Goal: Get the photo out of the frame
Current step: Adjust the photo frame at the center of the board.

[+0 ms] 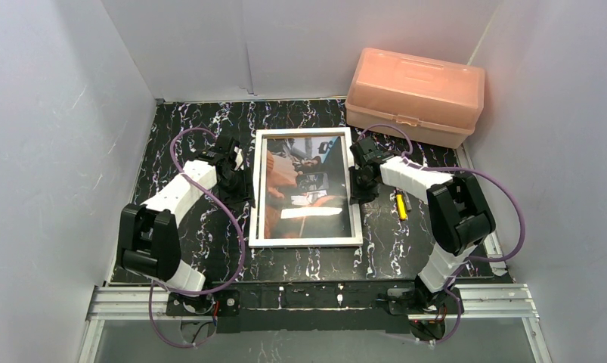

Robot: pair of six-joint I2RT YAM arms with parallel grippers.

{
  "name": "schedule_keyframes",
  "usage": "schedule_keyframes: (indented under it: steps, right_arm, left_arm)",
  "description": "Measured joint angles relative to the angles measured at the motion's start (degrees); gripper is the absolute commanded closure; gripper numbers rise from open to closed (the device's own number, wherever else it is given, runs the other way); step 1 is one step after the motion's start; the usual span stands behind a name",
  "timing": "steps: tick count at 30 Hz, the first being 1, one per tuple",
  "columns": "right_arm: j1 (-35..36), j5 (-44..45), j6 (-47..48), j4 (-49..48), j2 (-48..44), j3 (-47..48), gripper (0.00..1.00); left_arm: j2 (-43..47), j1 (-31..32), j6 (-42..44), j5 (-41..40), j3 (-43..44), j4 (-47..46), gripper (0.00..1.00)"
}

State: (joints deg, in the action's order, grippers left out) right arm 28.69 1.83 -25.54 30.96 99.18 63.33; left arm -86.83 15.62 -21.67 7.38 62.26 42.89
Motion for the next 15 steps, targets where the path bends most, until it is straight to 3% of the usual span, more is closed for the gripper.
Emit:
schedule_keyframes:
  steps: [15]
  right_arm:
    - [2.40, -2.40, -0.17, -2.45, 2.25, 2.14, 0.62]
  left_arm:
    - [0.20, 0.00, 0.09, -0.37, -0.02, 0.35, 0.48]
